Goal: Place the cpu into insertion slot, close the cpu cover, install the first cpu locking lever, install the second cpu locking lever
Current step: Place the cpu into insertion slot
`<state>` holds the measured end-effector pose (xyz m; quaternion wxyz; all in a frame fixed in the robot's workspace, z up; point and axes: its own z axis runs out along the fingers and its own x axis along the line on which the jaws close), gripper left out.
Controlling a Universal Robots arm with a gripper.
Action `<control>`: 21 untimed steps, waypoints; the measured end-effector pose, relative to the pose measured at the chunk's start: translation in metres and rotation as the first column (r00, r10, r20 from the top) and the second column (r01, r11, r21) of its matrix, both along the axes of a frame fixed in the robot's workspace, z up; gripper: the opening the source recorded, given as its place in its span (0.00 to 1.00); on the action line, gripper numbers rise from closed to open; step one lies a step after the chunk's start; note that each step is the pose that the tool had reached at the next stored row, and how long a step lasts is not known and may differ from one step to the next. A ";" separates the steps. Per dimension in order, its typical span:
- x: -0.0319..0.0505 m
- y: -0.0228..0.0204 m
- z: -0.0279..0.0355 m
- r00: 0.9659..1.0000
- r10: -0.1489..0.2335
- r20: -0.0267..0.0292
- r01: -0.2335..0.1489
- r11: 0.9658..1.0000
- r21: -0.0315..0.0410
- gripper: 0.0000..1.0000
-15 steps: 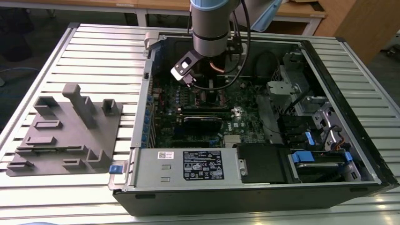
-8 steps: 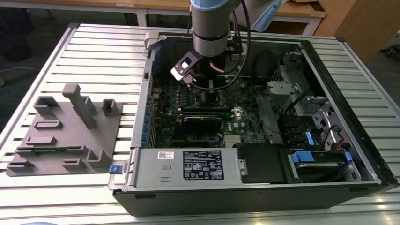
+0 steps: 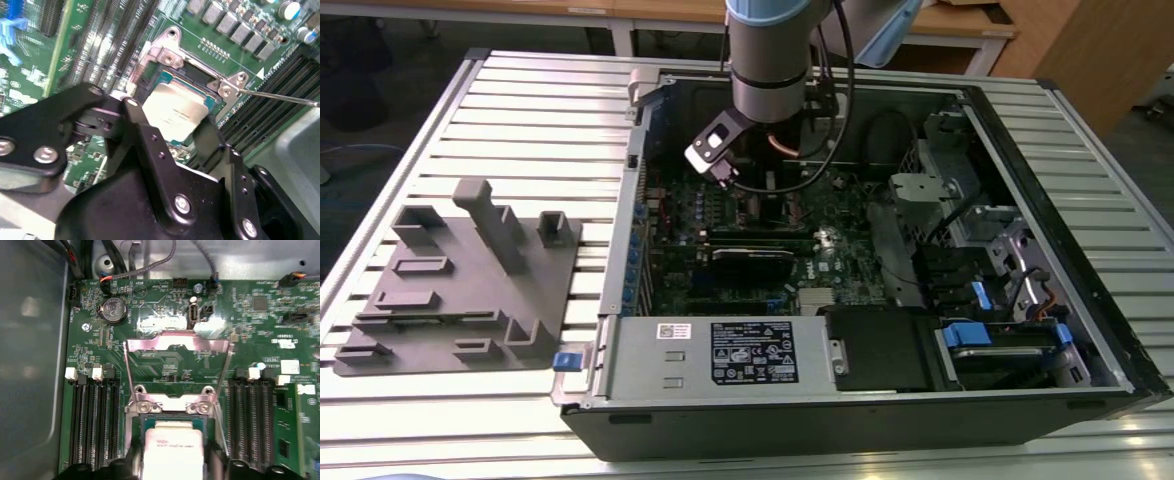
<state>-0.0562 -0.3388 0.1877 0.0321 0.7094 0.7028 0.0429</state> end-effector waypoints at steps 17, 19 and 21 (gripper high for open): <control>-0.0003 -0.0005 0.0156 1.000 0.000 -0.002 0.000 1.000 -0.003 0.67; -0.0003 -0.0005 0.0168 1.000 0.000 -0.002 0.000 1.000 -0.003 0.67; -0.0003 -0.0005 0.0168 1.000 0.000 -0.002 0.000 1.000 -0.003 0.67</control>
